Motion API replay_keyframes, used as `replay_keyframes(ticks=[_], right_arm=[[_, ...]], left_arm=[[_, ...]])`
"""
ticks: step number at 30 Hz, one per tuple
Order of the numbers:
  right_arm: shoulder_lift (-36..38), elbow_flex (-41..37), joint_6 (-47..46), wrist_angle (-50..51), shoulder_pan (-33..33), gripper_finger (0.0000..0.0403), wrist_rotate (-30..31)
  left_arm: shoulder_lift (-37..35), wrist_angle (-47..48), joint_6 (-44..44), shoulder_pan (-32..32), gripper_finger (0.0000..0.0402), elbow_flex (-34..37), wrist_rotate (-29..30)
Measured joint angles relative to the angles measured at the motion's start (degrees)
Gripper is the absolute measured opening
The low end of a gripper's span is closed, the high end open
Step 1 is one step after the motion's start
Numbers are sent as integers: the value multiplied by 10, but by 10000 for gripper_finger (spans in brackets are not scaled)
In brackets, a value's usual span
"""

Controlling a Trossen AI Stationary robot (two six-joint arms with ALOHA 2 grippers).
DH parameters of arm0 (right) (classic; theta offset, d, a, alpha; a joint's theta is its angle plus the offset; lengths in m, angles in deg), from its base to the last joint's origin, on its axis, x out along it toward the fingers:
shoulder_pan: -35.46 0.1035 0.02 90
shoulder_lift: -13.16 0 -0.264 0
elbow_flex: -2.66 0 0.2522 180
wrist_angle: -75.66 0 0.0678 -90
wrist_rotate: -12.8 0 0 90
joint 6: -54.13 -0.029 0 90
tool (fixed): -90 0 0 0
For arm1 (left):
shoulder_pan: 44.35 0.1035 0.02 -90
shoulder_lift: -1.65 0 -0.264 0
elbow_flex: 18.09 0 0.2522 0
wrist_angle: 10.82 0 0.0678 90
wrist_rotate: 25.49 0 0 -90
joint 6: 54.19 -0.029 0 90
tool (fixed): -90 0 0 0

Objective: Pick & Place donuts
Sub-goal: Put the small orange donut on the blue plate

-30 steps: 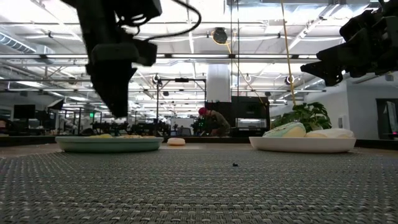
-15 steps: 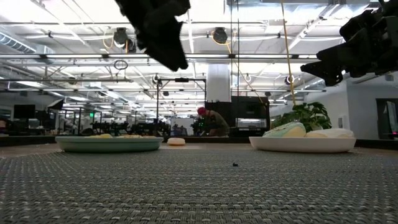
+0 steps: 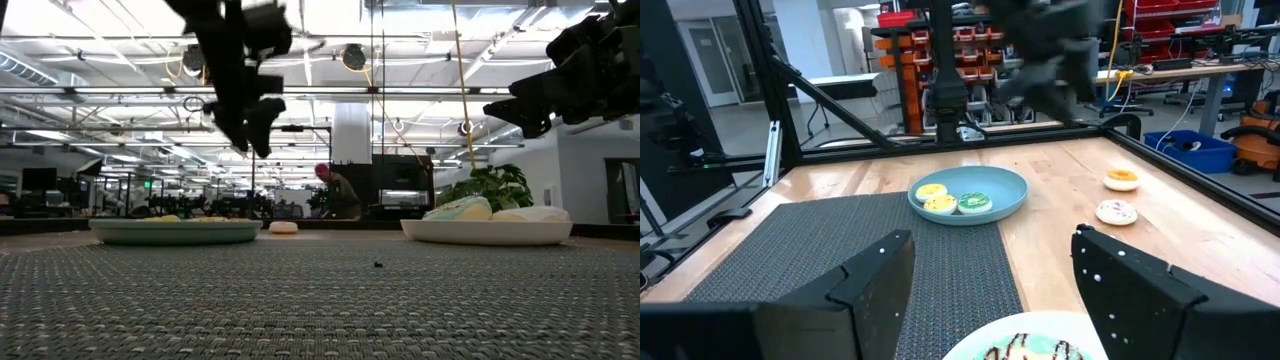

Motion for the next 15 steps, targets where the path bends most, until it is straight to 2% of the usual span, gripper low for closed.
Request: replay_keyframes(ticks=[4,6,10,15], right_arm=[[0,0,0,0,0,251,0],[0,0,0,0,0,251,0],[0,0,0,0,0,251,0],[0,0,0,0,0,251,0]], left_arm=[[0,-23,-13,137,305,0,-135],[2,-26,-7,189,305,0,-179],[15,-25,-14,233,297,0,-199],[52,-41,-38,213,274,0,-196]])
